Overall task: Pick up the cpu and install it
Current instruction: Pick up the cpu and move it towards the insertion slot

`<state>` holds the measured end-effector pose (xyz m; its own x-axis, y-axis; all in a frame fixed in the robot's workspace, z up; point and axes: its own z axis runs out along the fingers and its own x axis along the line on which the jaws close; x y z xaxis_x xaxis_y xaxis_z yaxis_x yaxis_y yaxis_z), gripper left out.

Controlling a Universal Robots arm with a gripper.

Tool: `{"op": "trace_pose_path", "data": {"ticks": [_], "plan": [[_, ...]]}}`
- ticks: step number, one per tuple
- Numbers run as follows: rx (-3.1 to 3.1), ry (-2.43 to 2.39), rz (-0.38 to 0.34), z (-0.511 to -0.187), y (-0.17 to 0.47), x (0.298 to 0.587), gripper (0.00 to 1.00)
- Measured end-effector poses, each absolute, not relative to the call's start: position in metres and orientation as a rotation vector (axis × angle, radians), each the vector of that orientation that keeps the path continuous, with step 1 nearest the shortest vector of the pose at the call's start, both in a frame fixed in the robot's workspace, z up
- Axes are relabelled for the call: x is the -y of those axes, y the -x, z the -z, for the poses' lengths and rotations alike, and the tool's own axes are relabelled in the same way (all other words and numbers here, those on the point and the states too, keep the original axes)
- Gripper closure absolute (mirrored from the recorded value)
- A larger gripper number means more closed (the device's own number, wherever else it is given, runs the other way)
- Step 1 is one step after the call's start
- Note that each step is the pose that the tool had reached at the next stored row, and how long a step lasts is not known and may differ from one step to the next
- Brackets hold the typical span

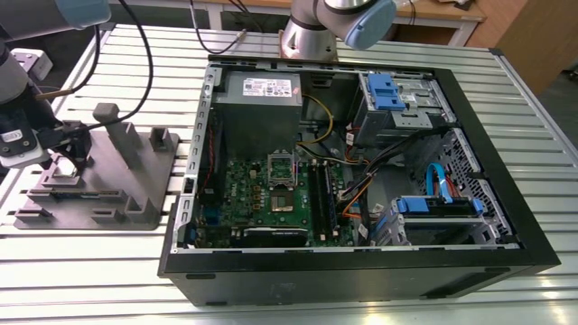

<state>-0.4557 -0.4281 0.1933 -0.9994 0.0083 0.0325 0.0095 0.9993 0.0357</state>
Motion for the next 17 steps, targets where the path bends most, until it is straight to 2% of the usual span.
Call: {"op": "trace_pose_path", "data": {"ticks": [17], "plan": [[3.111, 0.025, 0.055, -0.1906, 0.4557, 0.4281, 0.4]]}}
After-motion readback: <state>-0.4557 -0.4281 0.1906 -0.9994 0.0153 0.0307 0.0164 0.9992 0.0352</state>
